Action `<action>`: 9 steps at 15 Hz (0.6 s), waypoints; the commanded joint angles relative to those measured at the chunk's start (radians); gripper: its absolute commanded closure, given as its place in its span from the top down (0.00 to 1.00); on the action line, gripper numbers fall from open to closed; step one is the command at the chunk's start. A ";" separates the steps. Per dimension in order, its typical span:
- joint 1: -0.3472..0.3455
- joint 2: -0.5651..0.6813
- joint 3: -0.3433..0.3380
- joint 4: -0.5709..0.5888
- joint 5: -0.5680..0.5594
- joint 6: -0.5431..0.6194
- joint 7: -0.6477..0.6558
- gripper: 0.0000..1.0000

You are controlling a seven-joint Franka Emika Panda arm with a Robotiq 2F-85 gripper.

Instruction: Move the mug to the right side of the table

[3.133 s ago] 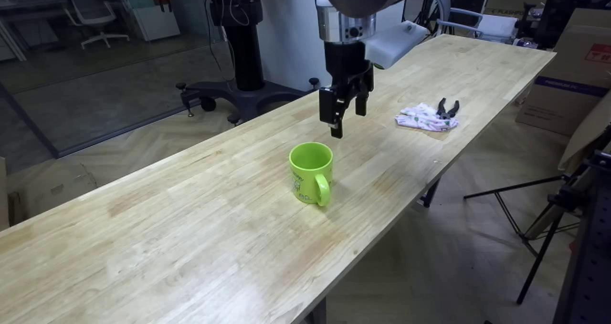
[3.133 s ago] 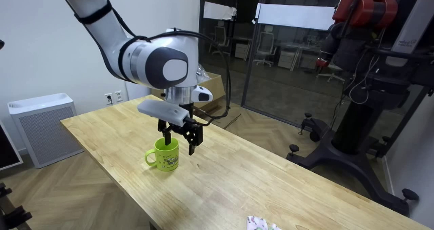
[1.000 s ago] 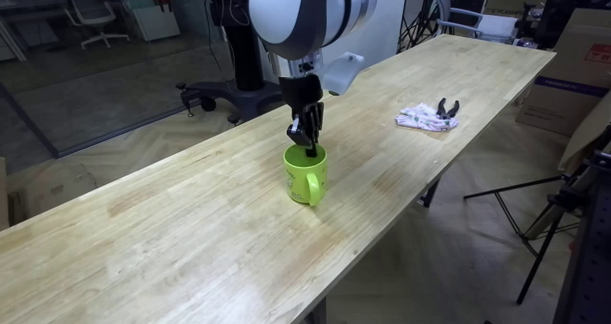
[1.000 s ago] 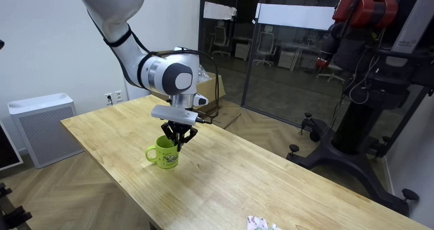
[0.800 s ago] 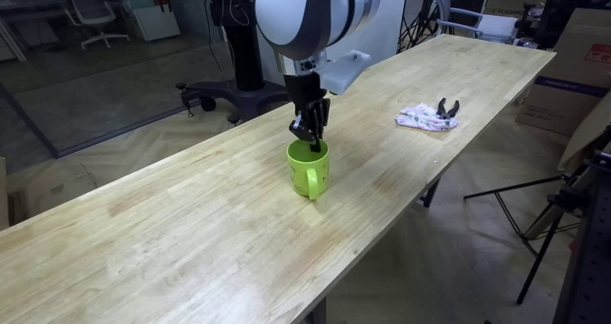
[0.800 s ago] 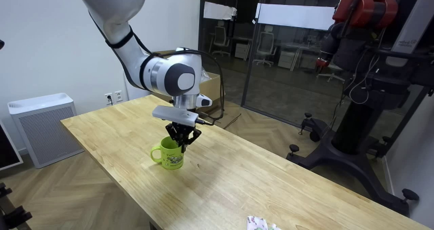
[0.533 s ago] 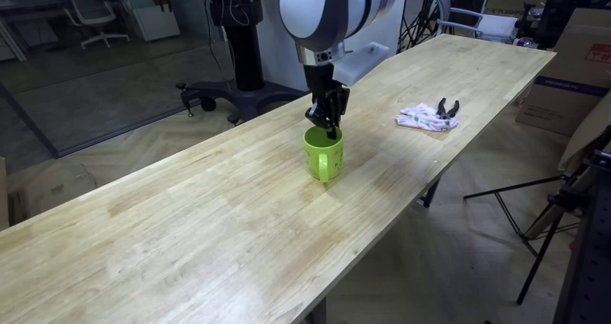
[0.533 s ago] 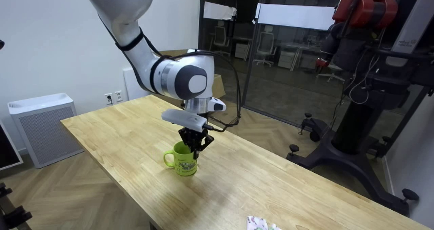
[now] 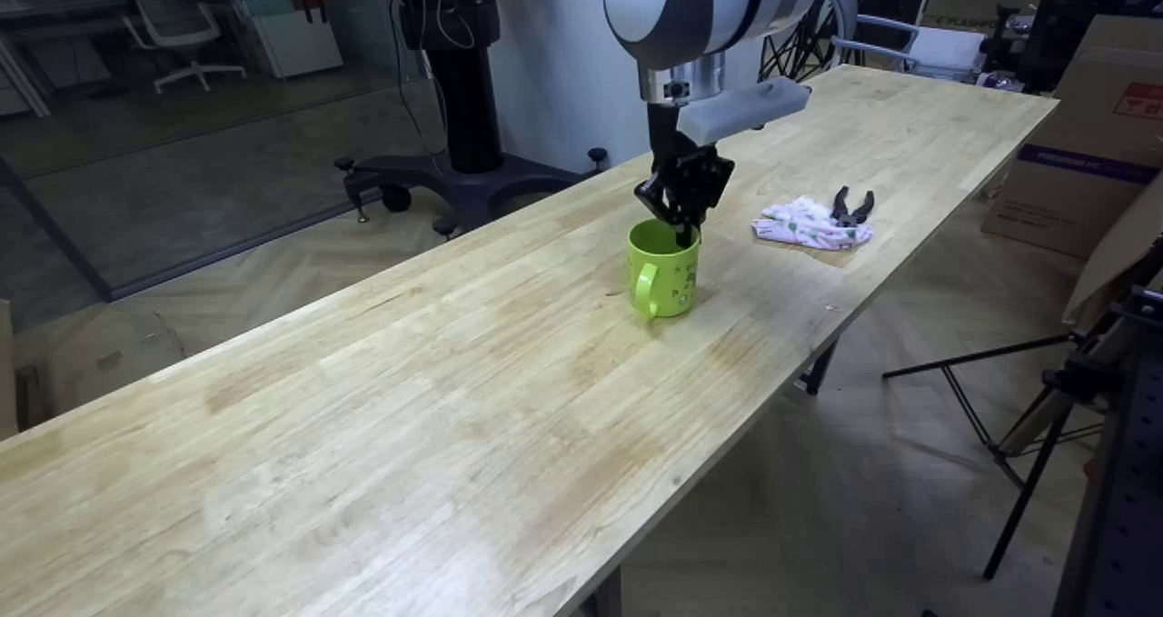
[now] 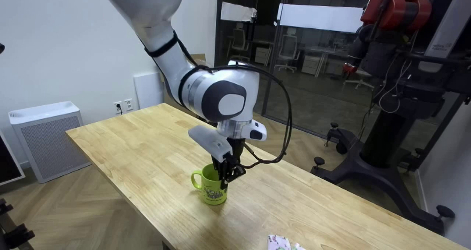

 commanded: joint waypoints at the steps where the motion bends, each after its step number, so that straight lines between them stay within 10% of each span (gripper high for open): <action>1: -0.035 -0.034 0.023 -0.035 0.097 0.010 0.083 0.02; 2: -0.038 -0.039 0.024 -0.040 0.125 0.018 0.099 0.35; 9: 0.012 -0.120 -0.017 -0.112 0.164 0.119 0.248 0.74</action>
